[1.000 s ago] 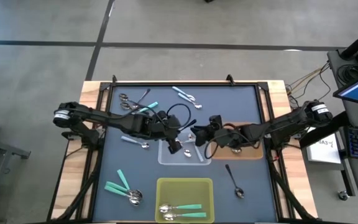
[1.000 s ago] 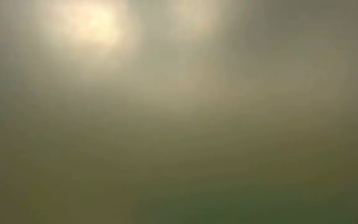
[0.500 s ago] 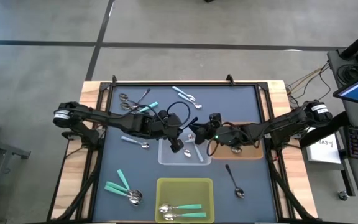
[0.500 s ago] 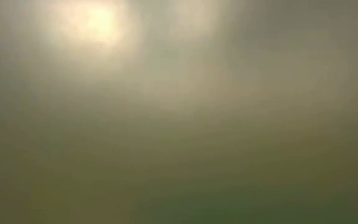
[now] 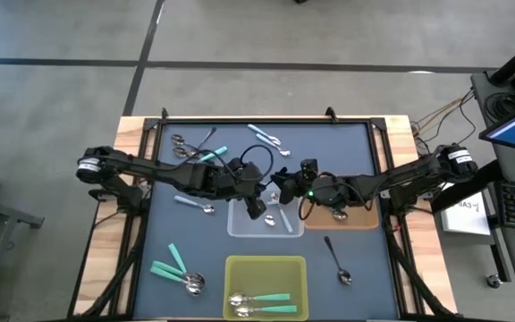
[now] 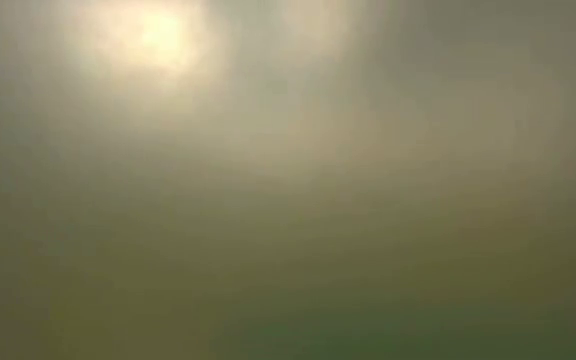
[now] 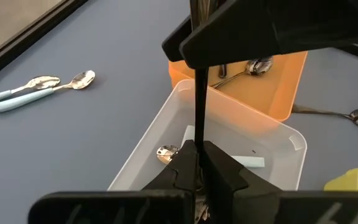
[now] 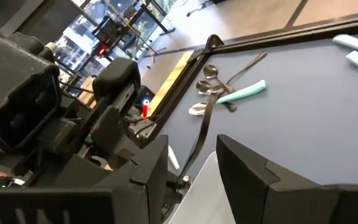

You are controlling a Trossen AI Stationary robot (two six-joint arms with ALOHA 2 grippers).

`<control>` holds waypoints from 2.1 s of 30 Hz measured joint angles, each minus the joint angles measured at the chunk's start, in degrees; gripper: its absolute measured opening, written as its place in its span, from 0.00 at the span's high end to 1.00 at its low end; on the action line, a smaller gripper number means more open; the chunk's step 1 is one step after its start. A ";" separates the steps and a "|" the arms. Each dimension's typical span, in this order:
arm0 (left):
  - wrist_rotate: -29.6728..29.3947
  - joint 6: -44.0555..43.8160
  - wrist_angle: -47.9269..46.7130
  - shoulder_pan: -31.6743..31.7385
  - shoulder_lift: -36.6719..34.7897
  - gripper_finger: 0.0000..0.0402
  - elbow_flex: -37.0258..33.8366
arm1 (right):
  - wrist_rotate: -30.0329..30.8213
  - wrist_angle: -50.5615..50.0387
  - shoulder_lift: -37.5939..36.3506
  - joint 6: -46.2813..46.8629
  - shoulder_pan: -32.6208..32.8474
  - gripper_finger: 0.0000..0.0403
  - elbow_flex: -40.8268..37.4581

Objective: Sort silverware by color (type)
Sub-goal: Put the black spoon into the orange bin, then put the light blue spoon into the transparent bin

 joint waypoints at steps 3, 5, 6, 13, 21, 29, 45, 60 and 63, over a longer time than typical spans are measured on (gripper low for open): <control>0.00 0.01 -0.03 0.00 0.00 1.00 -0.01 | 0.04 -0.04 0.00 -0.59 -0.22 0.70 0.00; 0.01 0.02 -0.03 0.00 0.00 1.00 -0.02 | 0.04 -0.05 0.00 -0.46 -0.22 0.73 0.00; 0.00 0.02 -0.01 0.00 0.00 1.00 -0.02 | 0.04 -0.07 -0.01 -0.51 -0.22 0.76 0.00; 0.00 0.09 0.08 0.13 0.02 1.00 -0.02 | -0.41 0.31 0.00 -1.00 -0.41 0.97 0.09; 0.00 0.04 0.46 0.21 0.02 0.94 -0.07 | -3.83 -4.16 -2.71 -4.12 -2.15 0.98 0.07; 0.00 0.87 0.25 0.20 0.00 0.89 -0.07 | -4.30 -35.01 -13.90 -4.32 -4.35 0.98 3.79; -0.07 1.52 -6.97 3.47 -0.04 0.88 -0.07 | -17.03 -90.98 -15.32 1.56 -1.38 0.98 14.26; -0.01 -2.00 -42.20 5.90 -0.09 0.88 -1.54 | -17.44 -94.29 -8.27 -10.47 -1.42 0.89 11.50; 0.00 1.54 -46.21 5.70 -0.23 0.88 -4.49 | -17.44 -94.06 -8.80 -10.87 -1.42 0.88 11.50</control>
